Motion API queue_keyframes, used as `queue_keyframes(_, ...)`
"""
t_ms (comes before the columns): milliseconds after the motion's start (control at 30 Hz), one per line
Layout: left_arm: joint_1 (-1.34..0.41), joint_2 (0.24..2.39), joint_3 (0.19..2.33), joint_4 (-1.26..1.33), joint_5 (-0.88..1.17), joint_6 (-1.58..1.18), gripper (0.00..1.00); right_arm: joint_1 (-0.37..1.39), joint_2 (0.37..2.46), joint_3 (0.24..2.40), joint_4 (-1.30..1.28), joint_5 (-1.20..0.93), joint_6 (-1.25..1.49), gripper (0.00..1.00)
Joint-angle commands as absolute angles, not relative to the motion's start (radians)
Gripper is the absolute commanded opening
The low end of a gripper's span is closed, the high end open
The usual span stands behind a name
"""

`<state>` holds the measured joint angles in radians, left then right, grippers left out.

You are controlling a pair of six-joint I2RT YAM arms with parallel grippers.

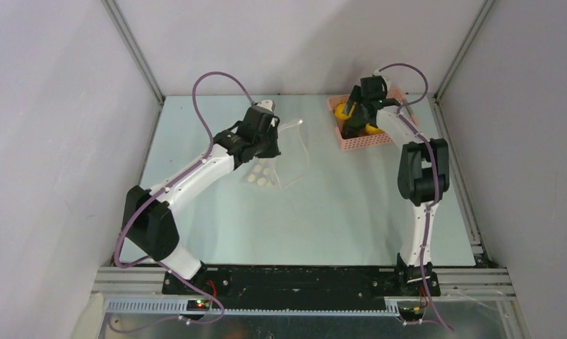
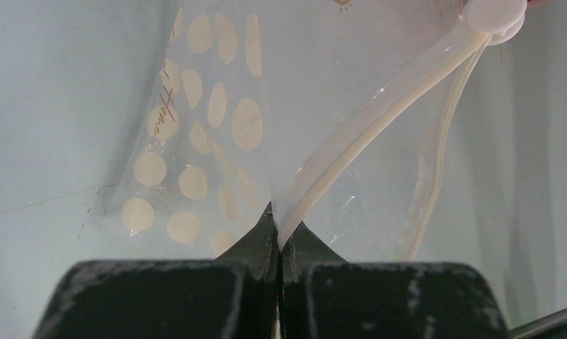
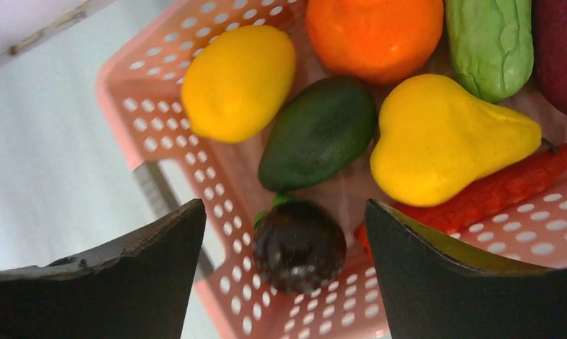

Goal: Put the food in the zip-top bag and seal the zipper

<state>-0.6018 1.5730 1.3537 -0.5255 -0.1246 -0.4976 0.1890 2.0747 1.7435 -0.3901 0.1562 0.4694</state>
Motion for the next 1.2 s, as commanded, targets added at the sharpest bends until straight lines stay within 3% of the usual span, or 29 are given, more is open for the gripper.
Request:
queue_keyframes(0,-0.603,1.579,1.385,-0.509,-0.126,-0.507,0.00,0.204,2.181,1.886,-0.493,0.297,0.549,0.90)
queue_keyframes(367,-0.603,1.599,1.383,-0.502,-0.117,-0.505,0.00,0.209,2.367,1.988,-0.488,0.315,0.618,0.99)
queue_keyframes(533,-0.603,1.598,1.375,-0.503,-0.121,-0.504,0.00,0.198,2.436,2.117,-0.538,0.295,0.632,0.94)
queue_keyframes(700,-0.603,1.593,1.370,-0.498,-0.124,-0.506,0.00,0.213,2.391,2.059,-0.509,0.313,0.598,0.76)
queue_keyframes(933,-0.603,1.589,1.364,-0.496,-0.125,-0.508,0.00,0.209,2.269,1.926,-0.419,0.314,0.585,0.18)
queue_keyframes(1167,-0.603,1.558,1.341,-0.475,-0.123,-0.515,0.00,0.202,2.089,1.844,-0.356,0.314,0.512,0.06)
